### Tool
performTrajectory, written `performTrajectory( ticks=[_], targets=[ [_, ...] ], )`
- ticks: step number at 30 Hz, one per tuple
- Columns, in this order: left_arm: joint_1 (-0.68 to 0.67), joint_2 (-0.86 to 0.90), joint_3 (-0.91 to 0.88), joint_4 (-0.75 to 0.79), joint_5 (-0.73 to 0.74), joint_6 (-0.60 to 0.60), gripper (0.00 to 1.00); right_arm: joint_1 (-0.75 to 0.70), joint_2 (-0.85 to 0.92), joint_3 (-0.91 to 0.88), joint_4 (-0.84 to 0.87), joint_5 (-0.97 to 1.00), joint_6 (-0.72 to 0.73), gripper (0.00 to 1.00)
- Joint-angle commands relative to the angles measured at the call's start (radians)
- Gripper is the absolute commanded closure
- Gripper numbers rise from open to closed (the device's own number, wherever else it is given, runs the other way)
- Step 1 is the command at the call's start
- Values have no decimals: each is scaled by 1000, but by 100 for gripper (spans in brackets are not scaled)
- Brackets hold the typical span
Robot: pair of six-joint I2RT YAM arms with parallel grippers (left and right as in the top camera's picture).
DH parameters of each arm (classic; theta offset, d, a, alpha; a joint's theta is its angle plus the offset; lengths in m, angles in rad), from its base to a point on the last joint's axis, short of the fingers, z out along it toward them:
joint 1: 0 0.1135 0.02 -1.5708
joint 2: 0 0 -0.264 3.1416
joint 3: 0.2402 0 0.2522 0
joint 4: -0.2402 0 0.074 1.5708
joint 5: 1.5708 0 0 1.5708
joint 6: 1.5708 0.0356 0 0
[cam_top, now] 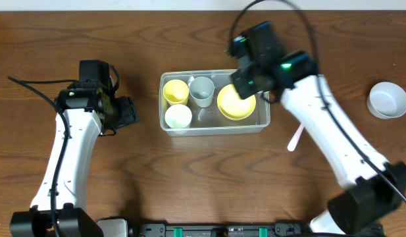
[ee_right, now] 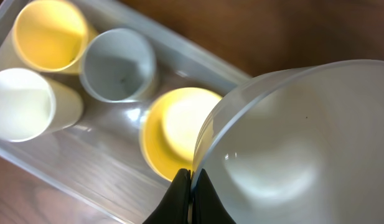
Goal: Pack container
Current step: 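Stack the white bowl onto the yellow bowl in the box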
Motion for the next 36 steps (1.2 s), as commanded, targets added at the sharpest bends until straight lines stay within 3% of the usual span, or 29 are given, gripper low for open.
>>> performTrajectory(
  ticks=[1, 14, 21, 36],
  targets=[
    [6, 2, 22, -3, -1, 13, 27, 26, 70, -7, 7, 18, 11, 99],
    [6, 2, 22, -3, -1, 13, 27, 56, 245, -7, 10, -5, 2, 96],
    [6, 2, 22, -3, -1, 13, 27, 56, 254, -6, 17, -5, 2, 69],
    [6, 2, 22, -3, -1, 13, 27, 56, 249, 3, 42, -10, -22, 68]
  ],
)
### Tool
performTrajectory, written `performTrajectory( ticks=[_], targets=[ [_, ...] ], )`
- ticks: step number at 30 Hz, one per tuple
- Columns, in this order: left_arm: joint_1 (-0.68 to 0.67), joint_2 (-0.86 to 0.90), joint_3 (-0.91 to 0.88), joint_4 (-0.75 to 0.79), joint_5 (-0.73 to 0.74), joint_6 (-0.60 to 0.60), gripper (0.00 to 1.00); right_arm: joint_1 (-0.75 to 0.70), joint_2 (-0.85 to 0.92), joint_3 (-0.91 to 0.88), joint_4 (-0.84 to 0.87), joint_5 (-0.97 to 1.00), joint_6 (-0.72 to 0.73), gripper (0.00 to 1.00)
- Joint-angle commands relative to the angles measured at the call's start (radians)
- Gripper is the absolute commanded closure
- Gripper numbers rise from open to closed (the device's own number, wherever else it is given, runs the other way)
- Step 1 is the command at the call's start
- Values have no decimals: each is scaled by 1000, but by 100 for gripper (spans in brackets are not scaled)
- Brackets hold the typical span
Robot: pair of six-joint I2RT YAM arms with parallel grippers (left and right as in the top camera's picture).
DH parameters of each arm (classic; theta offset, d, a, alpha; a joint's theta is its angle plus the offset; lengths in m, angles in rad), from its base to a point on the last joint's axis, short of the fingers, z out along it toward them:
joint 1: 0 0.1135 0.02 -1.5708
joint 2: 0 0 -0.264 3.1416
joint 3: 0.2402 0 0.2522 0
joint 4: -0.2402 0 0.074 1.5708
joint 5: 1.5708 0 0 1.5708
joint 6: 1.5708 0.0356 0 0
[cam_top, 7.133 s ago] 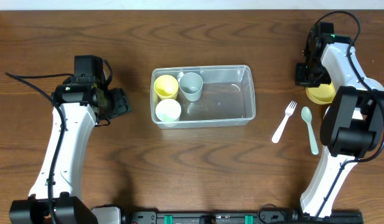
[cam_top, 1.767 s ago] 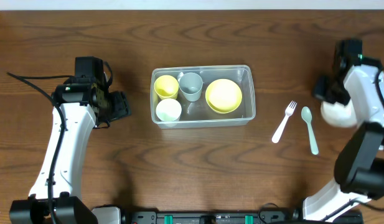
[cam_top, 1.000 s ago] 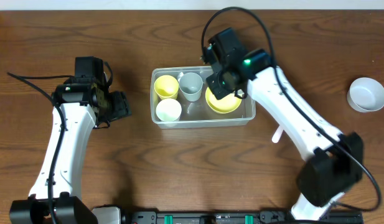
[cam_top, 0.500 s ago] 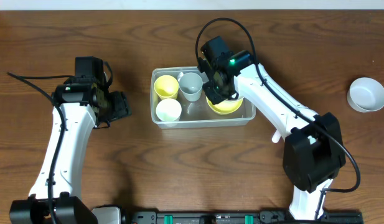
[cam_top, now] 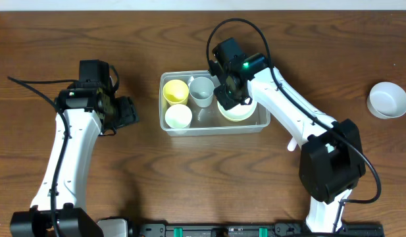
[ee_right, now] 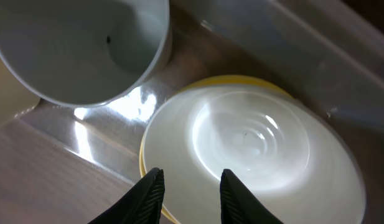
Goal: Pack container
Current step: 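Stack the white bowl onto the yellow bowl in the box, then move the right gripper back toward the remaining white bowl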
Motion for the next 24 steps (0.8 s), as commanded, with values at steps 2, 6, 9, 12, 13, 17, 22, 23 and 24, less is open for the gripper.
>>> performTrajectory(
  ticks=[2, 6, 9, 12, 13, 17, 22, 23, 24],
  targets=[
    [6, 2, 22, -3, -1, 13, 27, 19, 8, 11, 30, 58, 37, 68],
    [6, 2, 22, -4, -1, 14, 27, 13, 4, 41, 23, 267, 165, 68],
    [6, 2, 22, -3, -1, 14, 27, -3, -31, 98, 3, 383, 235, 66],
    [6, 2, 22, -3, -2, 14, 27, -53, -102, 156, -6, 402, 290, 64],
    [6, 2, 22, -3, -2, 14, 27, -77, -128, 168, -6, 401, 315, 58],
    [6, 2, 22, -4, -2, 14, 27, -245, -232, 178, -29, 348, 417, 44],
    [6, 2, 22, -3, -2, 14, 27, -511, -245, 173, -147, 229, 472, 43],
    [6, 2, 22, -3, -2, 14, 27, -563, -240, 168, -170, 229, 483, 41],
    [6, 2, 22, -3, -1, 14, 27, -607, -232, 163, -184, 229, 484, 40]
  ],
)
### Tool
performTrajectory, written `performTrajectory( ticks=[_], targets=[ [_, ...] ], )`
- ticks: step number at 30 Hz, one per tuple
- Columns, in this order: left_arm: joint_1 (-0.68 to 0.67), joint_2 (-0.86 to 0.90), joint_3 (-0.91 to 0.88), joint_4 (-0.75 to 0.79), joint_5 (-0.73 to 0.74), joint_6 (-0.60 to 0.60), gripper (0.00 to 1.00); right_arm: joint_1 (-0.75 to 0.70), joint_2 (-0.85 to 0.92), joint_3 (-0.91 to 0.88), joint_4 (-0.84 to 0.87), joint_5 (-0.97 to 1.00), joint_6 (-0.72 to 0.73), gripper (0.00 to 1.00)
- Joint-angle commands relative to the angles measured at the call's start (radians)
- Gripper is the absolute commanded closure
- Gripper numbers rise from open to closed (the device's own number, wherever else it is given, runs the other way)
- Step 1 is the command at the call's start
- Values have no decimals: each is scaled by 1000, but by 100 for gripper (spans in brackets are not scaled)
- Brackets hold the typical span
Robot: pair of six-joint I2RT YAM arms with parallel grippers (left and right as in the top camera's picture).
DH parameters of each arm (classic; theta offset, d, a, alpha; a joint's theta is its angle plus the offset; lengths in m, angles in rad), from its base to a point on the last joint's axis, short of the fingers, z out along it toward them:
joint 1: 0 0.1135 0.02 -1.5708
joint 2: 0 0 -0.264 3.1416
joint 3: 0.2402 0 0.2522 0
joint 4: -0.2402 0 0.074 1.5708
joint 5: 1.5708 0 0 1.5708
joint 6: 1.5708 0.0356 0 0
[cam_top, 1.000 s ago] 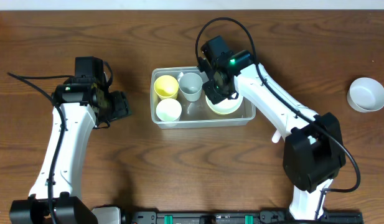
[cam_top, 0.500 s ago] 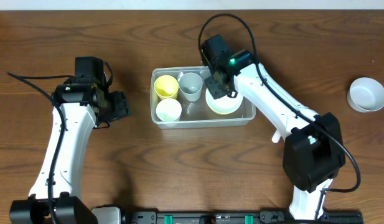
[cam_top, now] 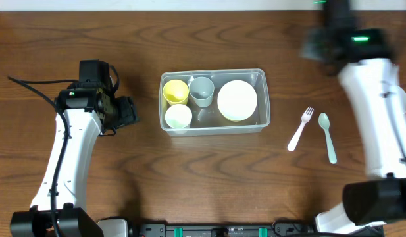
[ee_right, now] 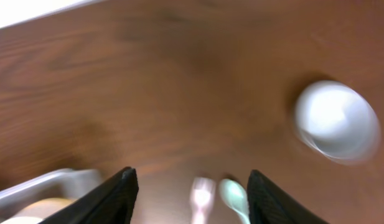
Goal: Pack container
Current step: 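Move the right gripper back toward the remaining white bowl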
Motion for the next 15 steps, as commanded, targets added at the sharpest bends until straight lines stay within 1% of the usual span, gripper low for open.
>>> performTrajectory(
  ticks=[1, 4, 8, 12, 15],
  targets=[
    [6, 2, 22, -3, -2, 14, 27, -133, 43, -27, -38, -42, 65, 37],
    [6, 2, 22, -3, -2, 14, 27, -260, 79, -42, -42, -47, 30, 34],
    [6, 2, 22, -3, -2, 14, 27, -394, 152, -43, -29, -103, -67, 32],
    [6, 2, 22, -6, -1, 13, 27, -476, 230, -43, -11, -110, -92, 31],
    [6, 2, 22, -10, -1, 14, 27, -517, 286, -43, 19, -148, -137, 31]
  ],
)
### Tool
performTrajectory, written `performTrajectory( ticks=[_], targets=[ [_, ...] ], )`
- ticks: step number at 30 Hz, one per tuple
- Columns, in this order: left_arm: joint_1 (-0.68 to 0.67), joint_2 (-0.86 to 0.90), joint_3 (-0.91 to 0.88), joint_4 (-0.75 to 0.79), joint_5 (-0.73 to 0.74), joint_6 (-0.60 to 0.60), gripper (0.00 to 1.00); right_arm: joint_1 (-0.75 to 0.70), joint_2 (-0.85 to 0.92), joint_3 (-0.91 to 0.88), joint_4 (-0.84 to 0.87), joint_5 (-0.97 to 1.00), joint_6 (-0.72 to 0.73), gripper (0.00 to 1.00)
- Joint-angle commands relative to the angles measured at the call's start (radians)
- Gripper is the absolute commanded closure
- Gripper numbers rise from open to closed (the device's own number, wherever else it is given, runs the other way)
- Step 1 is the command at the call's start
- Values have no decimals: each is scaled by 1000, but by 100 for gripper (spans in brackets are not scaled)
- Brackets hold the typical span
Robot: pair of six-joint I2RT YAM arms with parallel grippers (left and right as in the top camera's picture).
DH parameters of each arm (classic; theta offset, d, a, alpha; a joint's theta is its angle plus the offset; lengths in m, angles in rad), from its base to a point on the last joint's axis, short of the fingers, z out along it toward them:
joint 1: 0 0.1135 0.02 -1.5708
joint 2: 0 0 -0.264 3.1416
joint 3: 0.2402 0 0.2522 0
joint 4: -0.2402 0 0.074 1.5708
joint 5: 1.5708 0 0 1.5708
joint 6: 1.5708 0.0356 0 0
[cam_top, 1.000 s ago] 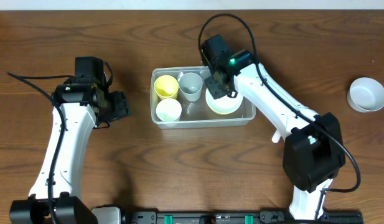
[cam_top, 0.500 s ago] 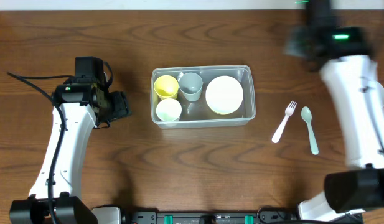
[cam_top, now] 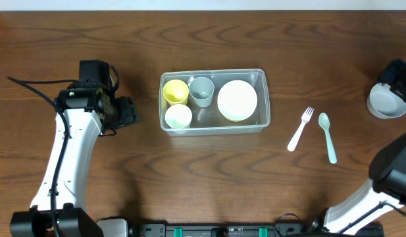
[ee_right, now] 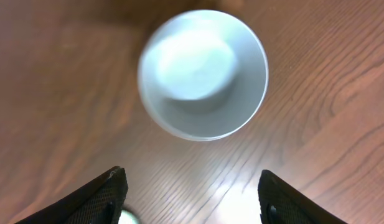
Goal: Pack container
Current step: 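Move the right gripper back toward the remaining white bowl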
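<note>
The clear plastic container (cam_top: 263,117) stands mid-table and holds a yellow cup (cam_top: 176,91), a grey cup (cam_top: 202,90), a white cup (cam_top: 178,116) and a white bowl (cam_top: 237,100) nested in a yellow one. Another white bowl (cam_top: 384,104) (ee_right: 203,73) sits upright on the table at the far right. My right gripper (cam_top: 399,80) (ee_right: 195,199) hangs above it, open wide with nothing between its fingers (ee_right: 109,194). My left gripper (cam_top: 126,112) rests left of the container; its jaws are too dark to read.
A white fork (cam_top: 299,129) and a pale green spoon (cam_top: 328,136) lie side by side on the wood between the container and the far-right bowl. The table's right edge is close beyond that bowl.
My right gripper, still open, has moved from the back right of the table to just over the white bowl at the far right. The left arm has not moved.
My right gripper was shut on a white bowl above the yellow bowl in the container. Then it was open, with that bowl nested in the yellow one. Then it was away at the back right, and now over the second white bowl.
</note>
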Motion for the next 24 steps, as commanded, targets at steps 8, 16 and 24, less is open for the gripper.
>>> performTrajectory(
  ticks=[8, 16, 24],
  targets=[
    [6, 2, 22, -7, -1, 13, 27, -31, 171, -4, 83, -179, -171, 27],
    [6, 2, 22, -7, -1, 13, 27, 4, 241, -4, 145, -170, -186, 28],
    [6, 2, 22, -7, -1, 13, 27, 6, 270, -5, 152, -137, -185, 73]
  ],
)
